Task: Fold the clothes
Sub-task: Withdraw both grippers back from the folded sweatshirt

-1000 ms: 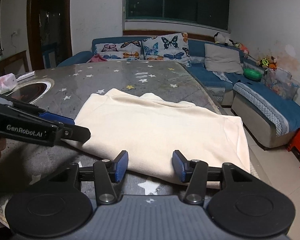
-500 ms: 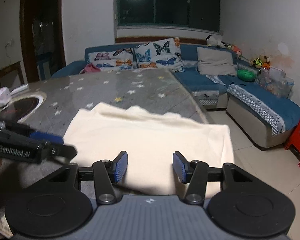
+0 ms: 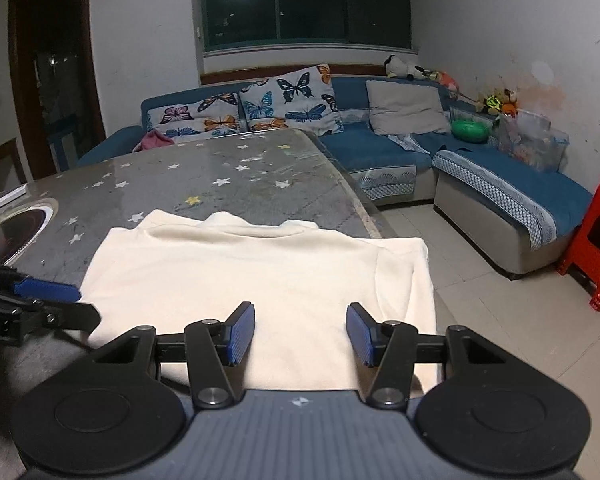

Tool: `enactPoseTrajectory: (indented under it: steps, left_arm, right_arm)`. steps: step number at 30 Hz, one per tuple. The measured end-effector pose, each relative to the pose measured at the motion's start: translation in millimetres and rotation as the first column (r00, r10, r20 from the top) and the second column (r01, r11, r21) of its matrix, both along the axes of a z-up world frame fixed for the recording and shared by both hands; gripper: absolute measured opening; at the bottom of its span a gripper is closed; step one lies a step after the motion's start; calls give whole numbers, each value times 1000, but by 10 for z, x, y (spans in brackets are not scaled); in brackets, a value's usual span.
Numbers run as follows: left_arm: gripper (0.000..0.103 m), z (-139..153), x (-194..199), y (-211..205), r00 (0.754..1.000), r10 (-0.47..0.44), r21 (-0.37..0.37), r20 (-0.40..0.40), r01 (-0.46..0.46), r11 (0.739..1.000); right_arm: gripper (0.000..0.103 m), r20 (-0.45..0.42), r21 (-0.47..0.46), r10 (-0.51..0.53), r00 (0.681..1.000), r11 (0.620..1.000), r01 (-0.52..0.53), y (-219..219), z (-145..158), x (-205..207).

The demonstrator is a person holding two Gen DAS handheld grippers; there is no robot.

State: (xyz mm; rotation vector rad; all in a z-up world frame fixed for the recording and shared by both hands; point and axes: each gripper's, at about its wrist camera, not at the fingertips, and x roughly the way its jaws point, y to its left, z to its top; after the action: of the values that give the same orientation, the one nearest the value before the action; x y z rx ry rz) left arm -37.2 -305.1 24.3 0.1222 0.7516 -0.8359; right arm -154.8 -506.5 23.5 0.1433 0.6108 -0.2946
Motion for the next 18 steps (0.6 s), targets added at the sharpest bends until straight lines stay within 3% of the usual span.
enactPoseTrajectory:
  steps: [9, 18]
  left_arm:
    - [62, 52, -61, 38, 1000, 20, 15, 2, -20, 1000]
    - [70, 67, -133, 124, 999, 41, 25, 5, -42, 999]
  right_arm:
    - [65, 0, 5, 18, 1000, 1000, -18, 190, 48, -119]
    - [71, -6, -3, 23, 1000, 1000, -23, 332, 37, -208]
